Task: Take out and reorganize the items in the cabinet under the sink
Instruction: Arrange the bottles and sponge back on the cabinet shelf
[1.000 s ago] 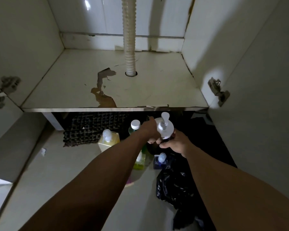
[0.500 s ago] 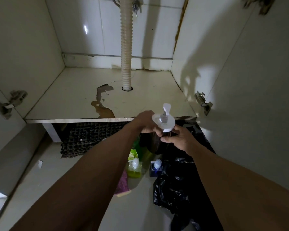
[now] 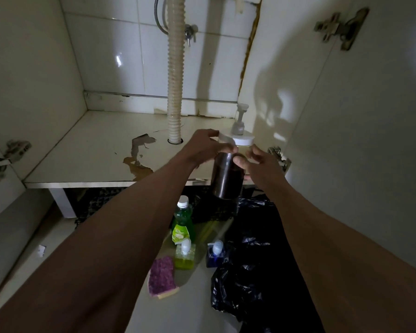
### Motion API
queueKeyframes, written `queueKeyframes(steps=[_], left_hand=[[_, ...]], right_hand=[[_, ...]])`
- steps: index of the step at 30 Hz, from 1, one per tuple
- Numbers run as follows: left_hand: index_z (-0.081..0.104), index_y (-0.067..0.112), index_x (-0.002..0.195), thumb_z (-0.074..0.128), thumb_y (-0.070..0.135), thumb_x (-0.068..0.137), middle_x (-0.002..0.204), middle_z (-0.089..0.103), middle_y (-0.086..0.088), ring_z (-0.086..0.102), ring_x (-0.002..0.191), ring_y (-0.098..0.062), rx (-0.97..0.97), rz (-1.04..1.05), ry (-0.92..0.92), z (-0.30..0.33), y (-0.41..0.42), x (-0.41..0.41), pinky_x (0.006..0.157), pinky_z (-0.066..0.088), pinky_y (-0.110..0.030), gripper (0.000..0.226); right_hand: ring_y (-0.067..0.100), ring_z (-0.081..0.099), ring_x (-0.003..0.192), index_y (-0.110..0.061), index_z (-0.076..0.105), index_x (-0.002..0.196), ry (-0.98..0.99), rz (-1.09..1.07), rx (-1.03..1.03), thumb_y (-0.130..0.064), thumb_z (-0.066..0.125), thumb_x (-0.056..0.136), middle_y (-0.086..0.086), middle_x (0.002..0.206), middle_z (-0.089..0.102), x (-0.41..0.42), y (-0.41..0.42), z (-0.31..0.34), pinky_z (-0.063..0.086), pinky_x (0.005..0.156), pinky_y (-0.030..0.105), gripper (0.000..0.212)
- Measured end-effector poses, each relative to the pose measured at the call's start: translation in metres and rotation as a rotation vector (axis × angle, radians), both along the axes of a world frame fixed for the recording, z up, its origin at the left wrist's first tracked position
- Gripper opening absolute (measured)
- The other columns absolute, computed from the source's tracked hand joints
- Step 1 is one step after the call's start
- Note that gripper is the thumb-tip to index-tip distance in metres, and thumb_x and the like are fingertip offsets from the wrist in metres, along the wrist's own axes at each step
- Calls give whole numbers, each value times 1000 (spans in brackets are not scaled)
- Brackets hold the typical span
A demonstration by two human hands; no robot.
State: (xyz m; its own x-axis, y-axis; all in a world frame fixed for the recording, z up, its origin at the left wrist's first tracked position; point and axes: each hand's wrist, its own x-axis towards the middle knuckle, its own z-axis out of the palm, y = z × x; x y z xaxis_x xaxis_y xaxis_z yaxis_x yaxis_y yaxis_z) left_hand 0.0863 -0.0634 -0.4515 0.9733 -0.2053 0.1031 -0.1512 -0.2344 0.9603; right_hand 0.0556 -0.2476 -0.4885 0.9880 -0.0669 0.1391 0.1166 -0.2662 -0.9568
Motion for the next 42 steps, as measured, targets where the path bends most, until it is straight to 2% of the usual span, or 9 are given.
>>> queueKeyframes(steps=[5, 8, 17, 19, 23, 26, 30, 36, 42], left_hand=[[72, 21, 105, 89, 23, 65, 95, 77, -7, 73, 88, -18, -44, 9, -59, 0, -10, 21, 80, 56, -33, 43], [71, 25, 118, 88, 30, 59, 105, 72, -12, 69, 98, -24, -72, 58, -93, -6, -20, 34, 81, 56, -33, 62], [64, 21, 128, 85, 19, 70, 112, 66, -6, 64, 100, -16, -154, 128, -62, -29, -32, 53, 79, 55, -25, 62], [58, 20, 133, 83, 19, 73, 112, 62, -2, 61, 97, -13, -143, 125, -52, -26, -33, 52, 74, 52, -23, 65], [42, 21, 141, 85, 36, 66, 124, 53, -2, 55, 111, -19, 78, 100, -90, -25, -39, 50, 90, 52, -34, 89], [40, 17, 140, 85, 43, 66, 130, 47, -7, 50, 122, -27, 212, 134, -109, -21, -46, 54, 99, 48, -41, 91], [39, 12, 136, 84, 41, 72, 129, 42, -8, 50, 121, -28, 257, 130, -96, -17, -51, 60, 97, 49, -42, 84], [36, 10, 139, 83, 38, 74, 128, 38, -7, 50, 118, -26, 281, 102, -115, -21, -54, 73, 87, 42, -30, 84], [31, 8, 142, 83, 37, 75, 135, 36, -9, 46, 125, -27, 296, 140, -94, -18, -69, 108, 95, 42, -33, 90]], right_hand=[[1, 63, 112, -29, 65, 125, -73, -57, -13, -35, 79, 81, -21, 119, 68, 17, -2, -2, 50, 104, 41, 46], [-14, 64, 94, -30, 66, 118, -130, -80, -14, -22, 73, 89, -28, 98, 71, 31, -3, -9, 51, 88, 18, 31], [6, 55, 106, -20, 44, 148, -99, -178, -39, -34, 70, 91, -21, 104, 61, 58, 3, -32, 42, 101, 25, 64], [5, 55, 123, -26, 40, 151, -73, -178, 4, -38, 72, 89, -15, 133, 60, 59, 5, -33, 42, 108, 32, 71], [9, 64, 114, -33, 45, 135, -52, -172, -125, -42, 79, 74, -9, 123, 68, 60, 6, -27, 49, 104, 42, 70], [10, 63, 113, -44, 26, 143, 56, -124, -221, -39, 89, 62, -11, 123, 66, 60, 1, -25, 48, 100, 35, 103], [10, 65, 110, -41, 59, 117, 188, -100, -373, -54, 89, 60, -16, 113, 69, 55, 0, -29, 48, 93, 28, 65], [18, 61, 117, -14, 46, 140, 150, -234, -333, -34, 84, 78, 1, 127, 63, 65, 13, -44, 40, 77, 17, 76], [26, 57, 122, -15, 45, 141, 100, -299, -355, -39, 78, 81, 6, 133, 60, 102, 11, -58, 45, 92, 30, 72]])
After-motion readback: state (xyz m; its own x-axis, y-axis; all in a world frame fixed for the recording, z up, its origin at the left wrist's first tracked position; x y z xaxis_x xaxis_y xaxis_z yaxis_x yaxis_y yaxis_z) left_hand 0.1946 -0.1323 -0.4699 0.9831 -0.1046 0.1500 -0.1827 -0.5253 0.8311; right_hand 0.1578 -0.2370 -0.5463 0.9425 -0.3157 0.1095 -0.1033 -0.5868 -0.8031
